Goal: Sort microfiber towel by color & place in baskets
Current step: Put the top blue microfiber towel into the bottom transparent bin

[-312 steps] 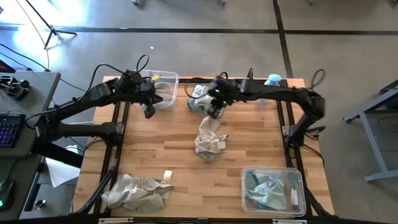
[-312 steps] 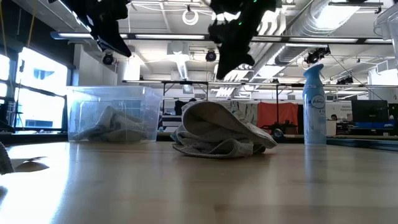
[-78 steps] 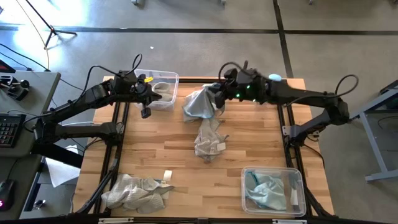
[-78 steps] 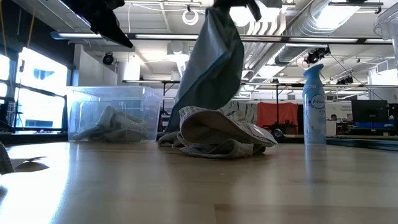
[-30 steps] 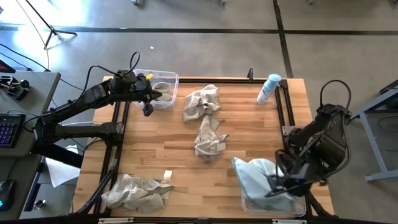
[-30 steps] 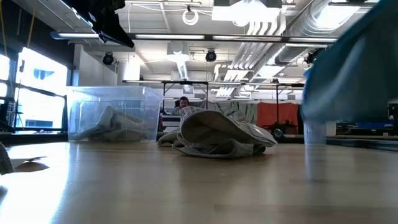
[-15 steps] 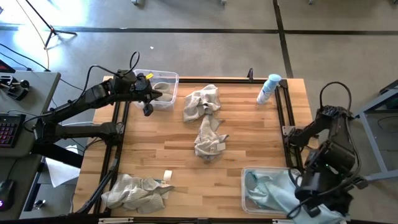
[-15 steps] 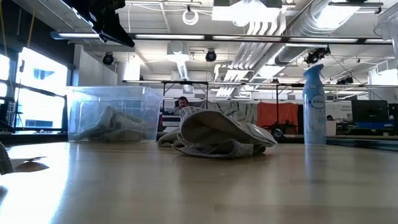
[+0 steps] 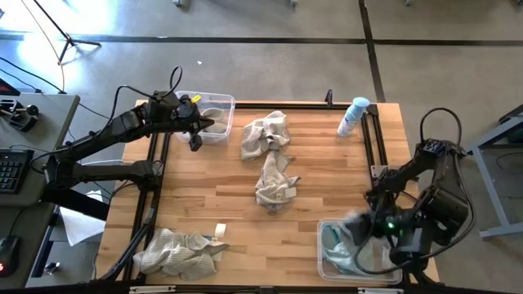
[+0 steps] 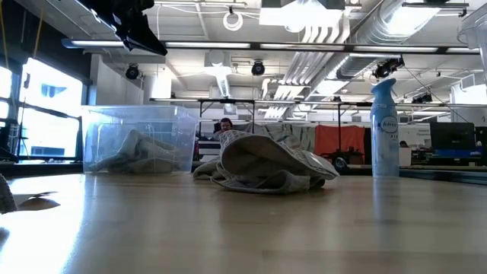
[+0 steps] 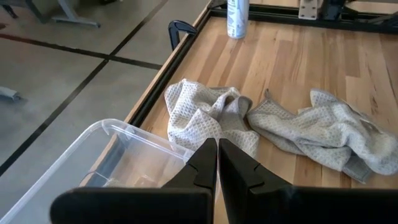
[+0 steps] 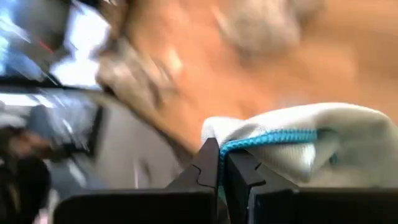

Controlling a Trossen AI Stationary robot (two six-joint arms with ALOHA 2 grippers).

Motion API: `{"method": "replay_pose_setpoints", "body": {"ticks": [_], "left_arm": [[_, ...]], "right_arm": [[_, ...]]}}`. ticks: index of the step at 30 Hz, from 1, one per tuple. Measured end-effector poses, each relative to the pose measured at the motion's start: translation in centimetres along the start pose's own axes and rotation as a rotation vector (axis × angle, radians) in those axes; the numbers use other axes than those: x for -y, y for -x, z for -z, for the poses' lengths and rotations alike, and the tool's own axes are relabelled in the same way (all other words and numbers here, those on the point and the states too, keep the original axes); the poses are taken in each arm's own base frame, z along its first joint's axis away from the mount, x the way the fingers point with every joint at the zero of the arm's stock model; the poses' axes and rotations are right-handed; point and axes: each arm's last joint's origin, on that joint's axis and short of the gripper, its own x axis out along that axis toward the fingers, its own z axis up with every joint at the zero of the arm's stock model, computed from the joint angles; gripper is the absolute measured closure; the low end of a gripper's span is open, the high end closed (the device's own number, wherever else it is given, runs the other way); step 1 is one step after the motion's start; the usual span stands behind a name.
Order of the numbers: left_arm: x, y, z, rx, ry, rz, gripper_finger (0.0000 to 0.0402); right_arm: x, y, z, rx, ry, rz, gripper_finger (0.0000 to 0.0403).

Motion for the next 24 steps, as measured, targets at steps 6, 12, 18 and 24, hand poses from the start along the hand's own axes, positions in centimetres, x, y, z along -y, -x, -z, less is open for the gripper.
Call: {"method": "replay_pose_setpoints", "body": {"ticks": [6,12,18,24], "left_arm": [[0.0,0.0,0.0,0.002,0.012,0.0,0.0399],[0.0,0.0,0.0,0.002,0.045,0.0,0.0399],[0.0,0.0,0.0,0.002,0.042,0.0,0.0399],[0.0,0.0,0.0,0.001,0.042,0.0,0.0399]], "right_arm": [[-0.2,-1.2,-0.4,-0.301,-0.04,0.213,0.0403],[1.6,-2.6,1.8,-0.837,-0.222,0.733,0.0403],[3.3,-6.3,3.6,-0.69,-0.177,0.714,0.0403],[3.6,-9.8,4.5,-0.433,-0.217,0.481,0.0403]]}}
